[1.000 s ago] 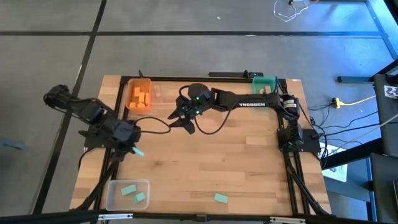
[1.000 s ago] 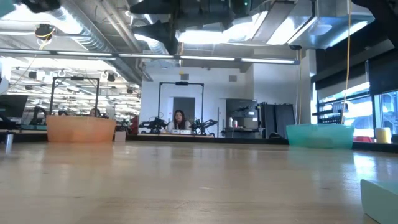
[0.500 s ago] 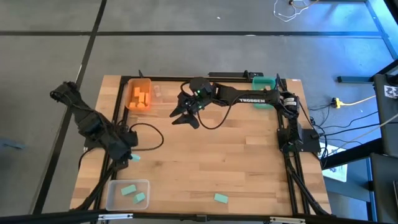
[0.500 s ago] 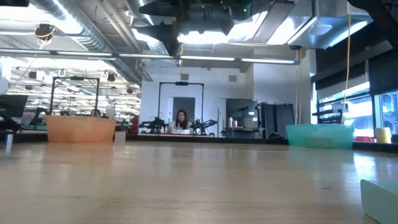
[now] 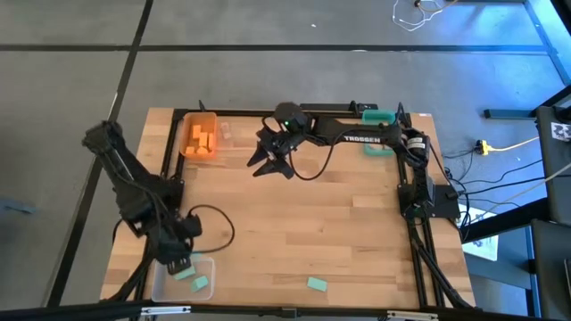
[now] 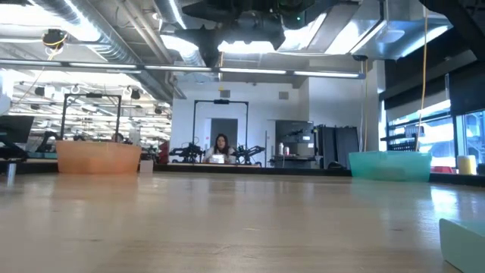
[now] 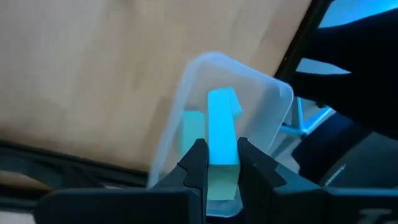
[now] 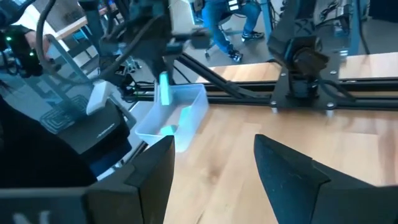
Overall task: Sort & place blocks by color
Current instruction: Put the blue block into the transparent bin
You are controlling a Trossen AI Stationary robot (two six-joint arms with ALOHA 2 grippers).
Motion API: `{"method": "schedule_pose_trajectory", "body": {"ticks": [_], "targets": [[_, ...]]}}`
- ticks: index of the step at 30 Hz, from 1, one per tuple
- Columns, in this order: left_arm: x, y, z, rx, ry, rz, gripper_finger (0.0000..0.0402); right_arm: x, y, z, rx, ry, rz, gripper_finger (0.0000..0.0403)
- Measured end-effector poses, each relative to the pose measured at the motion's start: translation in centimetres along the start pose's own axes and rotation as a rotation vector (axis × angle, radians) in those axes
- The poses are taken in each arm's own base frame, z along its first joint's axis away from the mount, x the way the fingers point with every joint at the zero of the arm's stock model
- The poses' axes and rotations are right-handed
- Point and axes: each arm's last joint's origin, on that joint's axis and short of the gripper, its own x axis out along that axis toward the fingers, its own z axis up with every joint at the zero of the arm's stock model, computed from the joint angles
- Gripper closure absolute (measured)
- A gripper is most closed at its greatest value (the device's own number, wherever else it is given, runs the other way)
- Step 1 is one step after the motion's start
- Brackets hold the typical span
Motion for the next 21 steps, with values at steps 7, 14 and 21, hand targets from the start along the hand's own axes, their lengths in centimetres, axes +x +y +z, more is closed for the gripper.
{"method": "schedule_pose_trajectory", "body": {"ticks": [7, 14, 21], "targets": [[4.1, -2.3, -0.5, -0.084, 0.040, 0.025, 0.0353, -0.4, -0.4, 0.0, -0.001, -0.005, -0.012, 0.0184], [7.8, -2.9, -0.7, -0.091, 0.106, 0.137, 0.0334, -0.8, -0.7, 0.1, 0.003, -0.008, -0.019, 0.0184], [9.4, -2.8, -0.7, -0.069, 0.117, 0.199, 0.0311, -0.9, -0.9, 0.1, 0.005, -0.010, -0.023, 0.0184]]}}
